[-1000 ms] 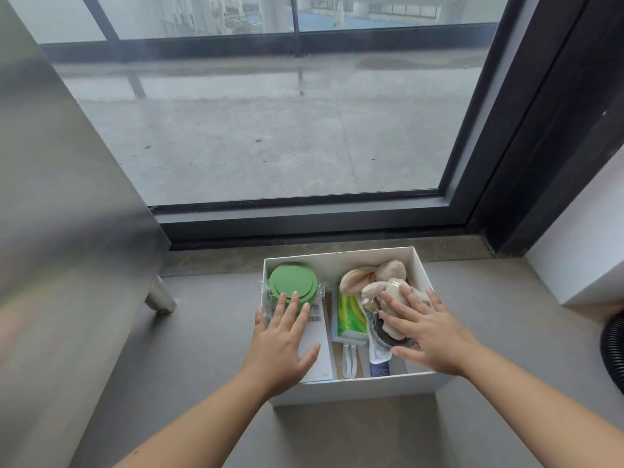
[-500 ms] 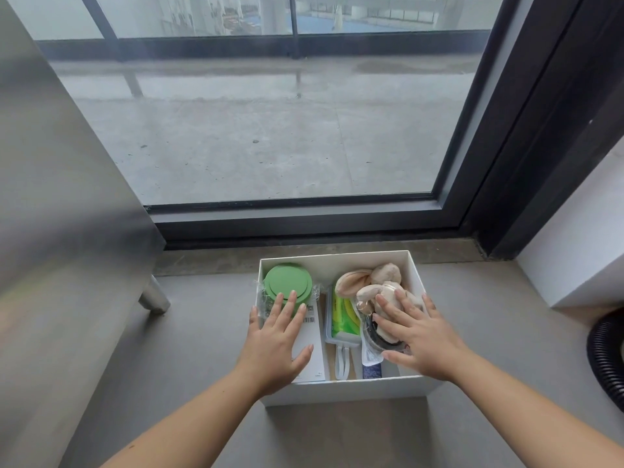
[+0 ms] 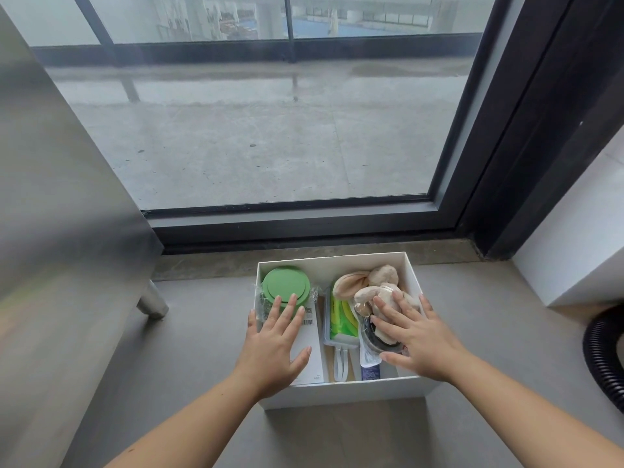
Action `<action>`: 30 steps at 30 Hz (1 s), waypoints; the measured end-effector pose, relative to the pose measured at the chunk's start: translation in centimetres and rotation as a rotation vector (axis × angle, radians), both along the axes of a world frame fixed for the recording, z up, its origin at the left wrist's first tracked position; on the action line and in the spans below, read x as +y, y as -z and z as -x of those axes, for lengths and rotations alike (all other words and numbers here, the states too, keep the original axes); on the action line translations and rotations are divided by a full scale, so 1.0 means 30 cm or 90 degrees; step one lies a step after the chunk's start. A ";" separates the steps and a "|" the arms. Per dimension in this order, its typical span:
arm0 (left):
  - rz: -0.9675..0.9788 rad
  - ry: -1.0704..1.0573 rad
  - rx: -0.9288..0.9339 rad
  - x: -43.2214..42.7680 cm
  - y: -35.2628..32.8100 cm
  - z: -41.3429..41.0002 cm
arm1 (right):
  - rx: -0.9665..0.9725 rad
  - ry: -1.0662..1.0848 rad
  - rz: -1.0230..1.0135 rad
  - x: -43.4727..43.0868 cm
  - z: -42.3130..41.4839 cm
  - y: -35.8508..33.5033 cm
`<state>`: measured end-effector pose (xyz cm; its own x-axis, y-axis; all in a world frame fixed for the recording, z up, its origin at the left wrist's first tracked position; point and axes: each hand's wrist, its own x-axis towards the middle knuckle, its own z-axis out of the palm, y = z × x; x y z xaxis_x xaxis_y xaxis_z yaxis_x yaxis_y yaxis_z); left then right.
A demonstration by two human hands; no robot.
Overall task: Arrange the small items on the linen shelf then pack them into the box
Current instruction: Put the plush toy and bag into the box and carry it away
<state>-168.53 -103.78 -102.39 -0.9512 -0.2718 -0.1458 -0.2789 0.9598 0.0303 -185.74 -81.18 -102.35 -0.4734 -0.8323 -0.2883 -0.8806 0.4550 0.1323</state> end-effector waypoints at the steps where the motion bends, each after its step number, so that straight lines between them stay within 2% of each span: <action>1: -0.001 0.000 0.001 0.000 0.001 0.000 | -0.003 0.002 0.002 0.000 0.000 0.000; 23: 0.000 0.004 0.024 -0.009 0.003 0.001 | -0.028 0.010 0.014 0.006 -0.013 -0.018; 30: 0.054 0.100 0.002 -0.066 -0.020 -0.031 | -0.060 -0.022 0.048 0.030 0.000 -0.055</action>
<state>-167.59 -105.76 -101.81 -0.9832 -0.1315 -0.1263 -0.1258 0.9907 -0.0523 -185.73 -80.30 -100.69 -0.4185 -0.8684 -0.2661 -0.9026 0.4303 0.0156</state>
